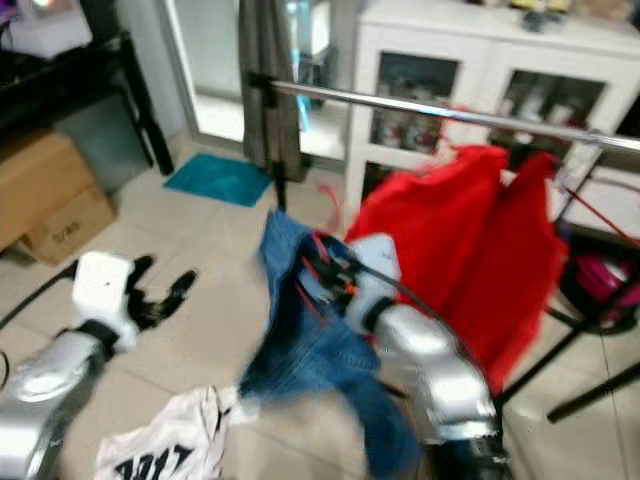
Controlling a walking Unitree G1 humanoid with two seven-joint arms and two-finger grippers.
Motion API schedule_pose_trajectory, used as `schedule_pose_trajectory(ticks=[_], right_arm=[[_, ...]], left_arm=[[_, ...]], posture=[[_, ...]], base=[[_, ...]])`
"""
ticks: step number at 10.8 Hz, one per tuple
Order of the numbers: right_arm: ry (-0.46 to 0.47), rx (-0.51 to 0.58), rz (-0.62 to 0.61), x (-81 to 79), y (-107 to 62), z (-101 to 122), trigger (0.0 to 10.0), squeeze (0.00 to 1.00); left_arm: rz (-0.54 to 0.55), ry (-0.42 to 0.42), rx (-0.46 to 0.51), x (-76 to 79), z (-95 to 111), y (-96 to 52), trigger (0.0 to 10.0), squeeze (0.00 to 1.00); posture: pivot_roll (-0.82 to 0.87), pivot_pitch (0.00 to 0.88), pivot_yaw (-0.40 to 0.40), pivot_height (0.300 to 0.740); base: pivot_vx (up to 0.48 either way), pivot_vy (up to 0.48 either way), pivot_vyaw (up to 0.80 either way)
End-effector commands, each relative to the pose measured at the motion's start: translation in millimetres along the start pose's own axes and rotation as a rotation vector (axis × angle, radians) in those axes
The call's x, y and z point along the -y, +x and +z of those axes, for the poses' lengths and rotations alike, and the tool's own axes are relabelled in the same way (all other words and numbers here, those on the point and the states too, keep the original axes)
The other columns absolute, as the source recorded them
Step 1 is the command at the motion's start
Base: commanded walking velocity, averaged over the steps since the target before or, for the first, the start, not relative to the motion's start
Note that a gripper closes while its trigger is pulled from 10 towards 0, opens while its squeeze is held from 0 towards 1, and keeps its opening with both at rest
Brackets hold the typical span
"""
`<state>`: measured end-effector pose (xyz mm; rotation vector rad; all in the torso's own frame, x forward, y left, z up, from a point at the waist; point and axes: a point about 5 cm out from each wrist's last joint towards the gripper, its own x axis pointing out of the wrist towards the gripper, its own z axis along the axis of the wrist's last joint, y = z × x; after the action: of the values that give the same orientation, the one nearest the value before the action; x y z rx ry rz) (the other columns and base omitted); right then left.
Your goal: Hang hanger
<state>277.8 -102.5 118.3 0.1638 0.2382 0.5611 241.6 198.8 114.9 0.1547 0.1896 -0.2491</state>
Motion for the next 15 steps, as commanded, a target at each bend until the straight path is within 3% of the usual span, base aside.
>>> schedule_pose_trajectory(ticks=[1, 3, 6, 8, 11, 13, 15], right_arm=[[-0.009, 0.054, -0.068, 11.0, -6.1, 17, 10.0, 0.00], [-0.002, 0.038, -0.172, 20.2, -9.1, 13, 10.0, 0.00], [0.003, 0.020, -0.138, 10.3, -10.2, 11, 10.0, 0.00], [0.009, 0.029, -0.207, 12.2, -17.6, 12, 10.0, 0.00], [0.054, 0.048, -0.381, 24.3, -42.2, 4, 10.0, 0.00], [0.082, 0.095, -0.559, 42.0, -59.1, 3, 10.0, 0.00], [0.065, 0.125, -0.552, 41.6, -65.9, 6, 10.0, 0.00]], left_arm=[[-0.030, 0.013, 0.009, 4.9, 4, 1.9, 10.0, 0.00], [-0.036, 0.000, 0.011, 7.0, 3, 4.5, 10.0, 0.00], [-0.035, -0.004, 0.013, 7.6, 3, 3.7, 10.0, 0.00], [-0.049, 0.000, 0.005, 8.1, 2, 3.2, 10.0, 0.00], [-0.069, 0.014, -0.002, 9.0, 1, 3.8, 10.0, 0.00], [-0.084, 0.016, -0.001, 9.6, 0, 3.4, 10.0, 0.00], [-0.107, 0.021, 0.005, 12.5, 0, 4.9, 10.0, 0.00]], posture=[[0.04, 0.000, 0.033, 0.740], [0.02, 0.000, 0.037, 0.740], [0.02, 0.000, 0.035, 0.740], [0.01, 0.000, 0.047, 0.740], [0.01, 0.000, 0.060, 0.740], [0.01, 0.000, 0.062, 0.740], [-0.02, 0.000, 0.081, 0.740]], base=[[0.285, 0.000, 0.00], [0.287, 0.000, -0.40], [0.287, 0.000, -0.27], [0.285, 0.000, 0.00], [0.286, 0.000, 0.00], [0.279, 0.000, 0.00], [0.274, 0.000, 0.00]])
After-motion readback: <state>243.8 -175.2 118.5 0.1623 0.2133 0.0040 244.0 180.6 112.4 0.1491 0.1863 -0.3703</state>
